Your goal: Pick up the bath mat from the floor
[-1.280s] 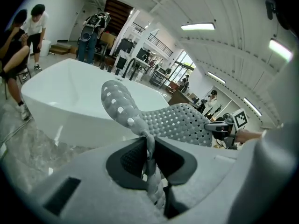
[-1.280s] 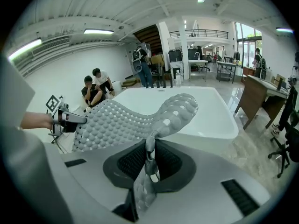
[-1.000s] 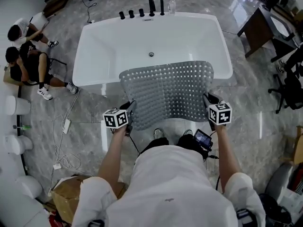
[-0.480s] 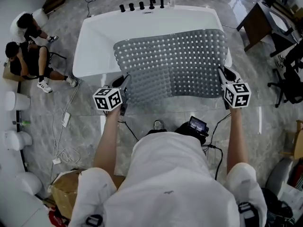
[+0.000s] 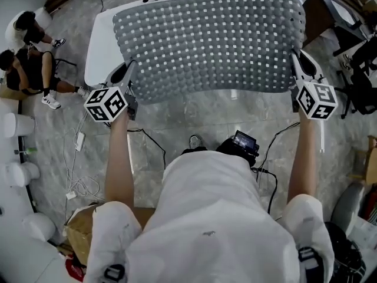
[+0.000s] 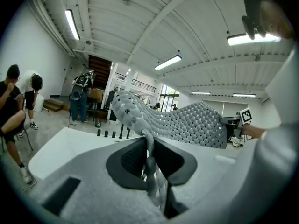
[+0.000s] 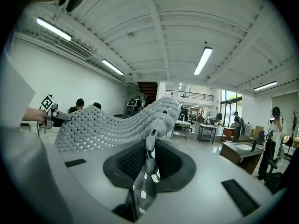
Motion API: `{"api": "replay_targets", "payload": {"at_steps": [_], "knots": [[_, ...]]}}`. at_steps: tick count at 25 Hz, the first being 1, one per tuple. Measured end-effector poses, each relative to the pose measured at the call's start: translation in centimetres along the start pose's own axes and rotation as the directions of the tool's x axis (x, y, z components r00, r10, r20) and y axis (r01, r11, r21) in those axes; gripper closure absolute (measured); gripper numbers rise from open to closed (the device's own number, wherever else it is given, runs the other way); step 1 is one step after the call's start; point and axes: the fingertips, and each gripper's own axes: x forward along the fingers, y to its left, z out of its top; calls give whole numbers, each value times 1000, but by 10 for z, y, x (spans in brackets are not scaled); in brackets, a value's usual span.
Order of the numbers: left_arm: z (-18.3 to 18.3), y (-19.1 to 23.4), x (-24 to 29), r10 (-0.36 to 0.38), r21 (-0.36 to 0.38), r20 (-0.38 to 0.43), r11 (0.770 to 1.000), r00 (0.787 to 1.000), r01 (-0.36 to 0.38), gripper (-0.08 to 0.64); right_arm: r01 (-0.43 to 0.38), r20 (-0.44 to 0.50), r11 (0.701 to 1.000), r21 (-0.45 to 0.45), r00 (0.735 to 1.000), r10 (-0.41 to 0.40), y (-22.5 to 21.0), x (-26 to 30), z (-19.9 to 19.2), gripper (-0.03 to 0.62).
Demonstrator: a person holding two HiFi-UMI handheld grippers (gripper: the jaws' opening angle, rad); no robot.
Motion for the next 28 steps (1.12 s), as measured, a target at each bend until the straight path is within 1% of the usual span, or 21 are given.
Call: {"api": "replay_targets", "payload": {"at_steps": [4,8,14,21,25,28], "knots": [[23,5,-7,18,23,53,1000,998,-19,509,37,63,999,-10,997,-36,-12,-10,24,537],[53,9,-10,38,46,109,998,993,-43,509,71,121,997,-17,990,-69,-23,-15,49,537],[77,15,-21,60,37,171,997,983,-67,509,108,185,994,2,977,-106,-35,-30,71,537],[112,27,-30,98,81,251,989,963,-122,508,112,222,994,-2,969,-108,-38,-22,81,537],[144,30,-51,120,86,298,985,947,-152,506,114,257,993,-24,961,-104,-28,-28,112,537],[155,35,-61,120,99,312,982,943,-158,506,126,264,990,-56,958,-107,-17,-26,124,537]]}}
